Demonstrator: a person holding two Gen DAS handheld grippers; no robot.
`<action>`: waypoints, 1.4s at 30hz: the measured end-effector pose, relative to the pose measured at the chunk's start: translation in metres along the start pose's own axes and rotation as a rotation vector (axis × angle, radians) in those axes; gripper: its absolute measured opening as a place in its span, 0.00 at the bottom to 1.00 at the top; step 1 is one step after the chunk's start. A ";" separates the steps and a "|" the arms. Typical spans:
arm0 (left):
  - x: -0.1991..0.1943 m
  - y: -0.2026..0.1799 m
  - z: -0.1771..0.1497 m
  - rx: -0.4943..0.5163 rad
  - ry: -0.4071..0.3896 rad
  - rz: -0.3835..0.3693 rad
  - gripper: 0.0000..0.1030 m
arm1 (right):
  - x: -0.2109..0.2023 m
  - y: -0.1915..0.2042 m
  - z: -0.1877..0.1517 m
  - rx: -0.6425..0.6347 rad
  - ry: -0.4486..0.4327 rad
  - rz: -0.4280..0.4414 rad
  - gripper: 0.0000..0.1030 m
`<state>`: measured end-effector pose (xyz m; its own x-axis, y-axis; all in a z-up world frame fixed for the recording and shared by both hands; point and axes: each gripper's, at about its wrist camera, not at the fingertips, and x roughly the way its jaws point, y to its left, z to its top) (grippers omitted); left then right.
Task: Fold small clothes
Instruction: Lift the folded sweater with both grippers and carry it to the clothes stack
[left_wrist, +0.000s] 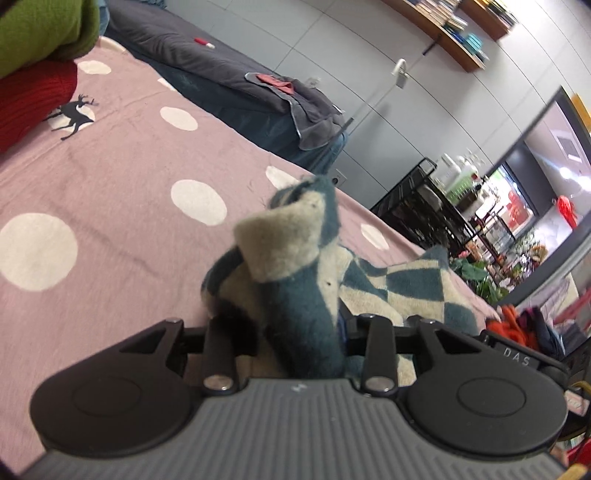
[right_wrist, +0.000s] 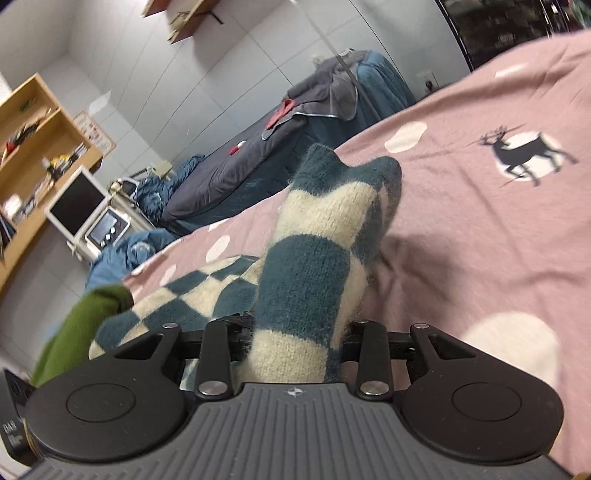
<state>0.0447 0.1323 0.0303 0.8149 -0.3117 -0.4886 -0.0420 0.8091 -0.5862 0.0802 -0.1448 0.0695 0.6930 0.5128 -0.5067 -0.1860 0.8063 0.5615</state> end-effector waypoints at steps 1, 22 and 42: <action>-0.005 -0.002 -0.001 0.010 -0.007 0.000 0.33 | -0.002 0.005 -0.001 -0.029 -0.005 -0.004 0.57; -0.273 0.086 0.170 0.015 -0.584 0.379 0.34 | 0.138 0.306 0.064 -0.277 0.067 0.674 0.56; -0.261 0.236 0.130 -0.311 -0.540 0.300 0.59 | 0.211 0.317 -0.010 -0.138 0.310 0.561 0.72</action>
<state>-0.1030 0.4691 0.1037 0.9126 0.2603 -0.3151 -0.4084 0.6158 -0.6738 0.1603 0.2219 0.1339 0.2356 0.9111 -0.3382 -0.5625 0.4116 0.7171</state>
